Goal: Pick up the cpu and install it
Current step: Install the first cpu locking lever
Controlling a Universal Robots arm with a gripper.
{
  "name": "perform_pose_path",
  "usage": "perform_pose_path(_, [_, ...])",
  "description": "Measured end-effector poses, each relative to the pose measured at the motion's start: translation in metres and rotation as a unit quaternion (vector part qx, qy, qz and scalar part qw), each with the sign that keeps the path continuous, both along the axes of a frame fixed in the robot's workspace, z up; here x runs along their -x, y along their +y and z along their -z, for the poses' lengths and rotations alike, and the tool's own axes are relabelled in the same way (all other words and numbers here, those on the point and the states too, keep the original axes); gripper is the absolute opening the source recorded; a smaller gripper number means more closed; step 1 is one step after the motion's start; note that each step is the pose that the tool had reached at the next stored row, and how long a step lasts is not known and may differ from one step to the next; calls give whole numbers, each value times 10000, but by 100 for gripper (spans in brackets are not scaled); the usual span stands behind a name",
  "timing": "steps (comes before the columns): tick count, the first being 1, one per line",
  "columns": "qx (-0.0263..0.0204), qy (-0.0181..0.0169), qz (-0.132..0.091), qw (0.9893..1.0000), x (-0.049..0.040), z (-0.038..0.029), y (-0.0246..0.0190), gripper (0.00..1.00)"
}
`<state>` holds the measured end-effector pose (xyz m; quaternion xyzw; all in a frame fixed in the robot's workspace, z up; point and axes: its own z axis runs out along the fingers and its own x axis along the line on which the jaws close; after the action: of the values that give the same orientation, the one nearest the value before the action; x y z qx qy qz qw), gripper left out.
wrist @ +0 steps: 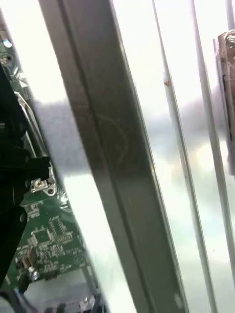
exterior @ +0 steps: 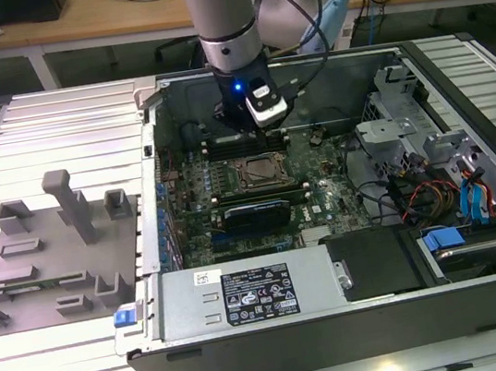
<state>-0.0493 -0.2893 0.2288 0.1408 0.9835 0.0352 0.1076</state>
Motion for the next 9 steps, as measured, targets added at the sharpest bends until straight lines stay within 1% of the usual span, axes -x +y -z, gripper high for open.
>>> perform_pose_path(1, [3,0,2,10000,0,-50,0,11])
perform_pose_path(5, [7,0,6,10000,0,-60,0,11])
perform_pose_path(6, [10,11,9,10000,-1,-59,0,11])
perform_pose_path(7, [67,111,12,9999,-2,-60,0,11])
perform_pose_path(8, [114,201,12,9997,-5,-60,0,11])
perform_pose_path(9, [179,323,11,9993,-10,-59,0,11])
